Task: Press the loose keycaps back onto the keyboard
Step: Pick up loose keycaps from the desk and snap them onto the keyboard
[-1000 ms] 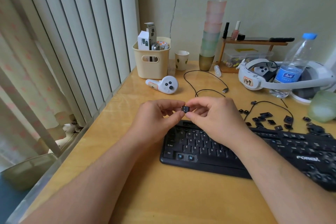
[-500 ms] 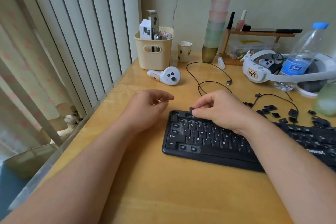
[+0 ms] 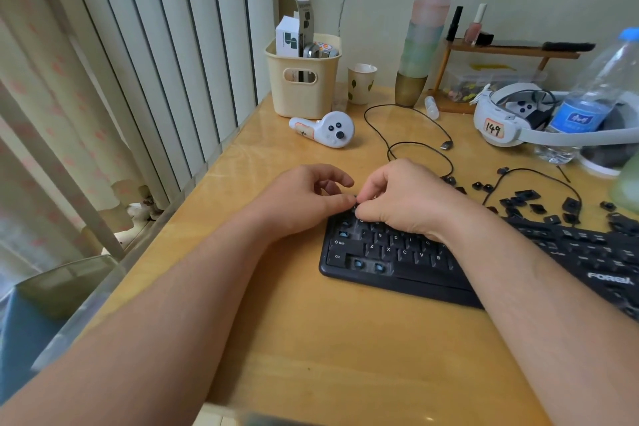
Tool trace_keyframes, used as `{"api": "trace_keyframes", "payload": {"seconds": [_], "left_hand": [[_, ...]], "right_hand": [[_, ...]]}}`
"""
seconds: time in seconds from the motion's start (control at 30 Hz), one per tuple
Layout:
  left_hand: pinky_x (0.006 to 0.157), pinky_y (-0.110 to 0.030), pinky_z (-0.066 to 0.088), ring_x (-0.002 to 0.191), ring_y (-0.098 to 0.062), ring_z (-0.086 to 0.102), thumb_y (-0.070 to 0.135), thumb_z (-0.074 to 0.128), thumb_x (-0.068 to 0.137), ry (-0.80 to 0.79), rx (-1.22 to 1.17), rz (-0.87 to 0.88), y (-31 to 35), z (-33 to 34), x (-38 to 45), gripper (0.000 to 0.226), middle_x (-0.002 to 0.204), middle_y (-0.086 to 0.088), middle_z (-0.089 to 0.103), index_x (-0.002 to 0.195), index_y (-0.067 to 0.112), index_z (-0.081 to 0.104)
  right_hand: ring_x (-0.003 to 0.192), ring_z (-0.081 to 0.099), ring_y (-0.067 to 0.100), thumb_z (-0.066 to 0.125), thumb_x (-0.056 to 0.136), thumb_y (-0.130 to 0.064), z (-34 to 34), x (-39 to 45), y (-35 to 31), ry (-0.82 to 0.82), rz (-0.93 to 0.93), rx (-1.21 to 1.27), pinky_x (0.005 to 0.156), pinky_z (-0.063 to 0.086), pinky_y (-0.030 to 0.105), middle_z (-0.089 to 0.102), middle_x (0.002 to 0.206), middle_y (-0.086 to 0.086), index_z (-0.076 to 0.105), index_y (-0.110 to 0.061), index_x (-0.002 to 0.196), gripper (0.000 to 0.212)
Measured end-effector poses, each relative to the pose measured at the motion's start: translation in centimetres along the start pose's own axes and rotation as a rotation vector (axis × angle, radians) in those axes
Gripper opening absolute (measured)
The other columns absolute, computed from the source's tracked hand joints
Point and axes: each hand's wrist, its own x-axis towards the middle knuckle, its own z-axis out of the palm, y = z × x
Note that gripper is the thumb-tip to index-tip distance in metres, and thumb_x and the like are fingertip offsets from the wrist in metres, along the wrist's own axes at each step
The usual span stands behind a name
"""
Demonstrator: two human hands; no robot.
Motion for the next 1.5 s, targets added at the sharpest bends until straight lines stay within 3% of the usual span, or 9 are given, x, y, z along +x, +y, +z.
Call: {"api": "trace_keyframes", "payload": {"seconds": [0.53,0.83,1.0,1.27,1.5], "left_hand": [[0.097,-0.037,0.054,0.086,-0.004,0.064,0.040,0.084,0.085,-0.057,-0.007,-0.032,0.6,-0.2,-0.1,0.031,0.094,0.012,0.068,0.113,0.040,0.070],[0.093,-0.036,0.052,0.082,-0.007,0.060,0.033,0.082,0.087,-0.076,-0.035,-0.062,0.6,0.2,0.2,0.025,0.083,0.012,0.063,0.109,0.037,0.071],[0.085,-0.032,0.050,0.076,-0.006,0.059,0.025,0.077,0.088,-0.063,-0.014,-0.085,0.7,0.2,0.3,0.025,0.076,0.017,0.062,0.108,0.038,0.070],[0.088,-0.035,0.052,0.077,-0.006,0.059,0.026,0.076,0.091,-0.068,-0.028,-0.071,0.7,0.1,0.1,0.024,0.081,0.014,0.064,0.111,0.039,0.069],[0.089,-0.035,0.051,0.081,-0.009,0.060,0.019,0.069,0.096,-0.085,-0.056,-0.072,0.8,-0.1,-0.1,0.024,0.083,0.011,0.066,0.113,0.036,0.070]], "right_hand": [[0.082,0.066,0.009,0.079,0.088,-0.037,-0.3,-0.8,0.7,0.002,-0.055,-0.011,0.068,0.051,0.029,0.073,0.078,-0.011,0.080,-0.032,0.077,0.012],[0.083,0.062,0.002,0.075,0.093,-0.029,-0.2,-0.4,1.1,0.044,-0.097,-0.033,0.065,0.044,0.024,0.071,0.082,-0.016,0.080,-0.035,0.084,0.011],[0.072,0.058,-0.003,0.079,0.088,-0.035,-0.3,-0.9,0.8,0.030,-0.143,-0.128,0.059,0.039,0.019,0.068,0.074,-0.020,0.081,-0.038,0.084,0.005],[0.074,0.066,0.005,0.080,0.083,-0.048,-0.4,-0.7,1.1,0.039,-0.138,-0.114,0.064,0.054,0.027,0.073,0.073,-0.013,0.079,-0.037,0.074,0.014],[0.075,0.066,0.008,0.078,0.085,-0.042,-0.2,-0.8,1.2,0.063,-0.120,-0.130,0.063,0.051,0.026,0.072,0.074,-0.012,0.078,-0.034,0.074,0.014]]}}
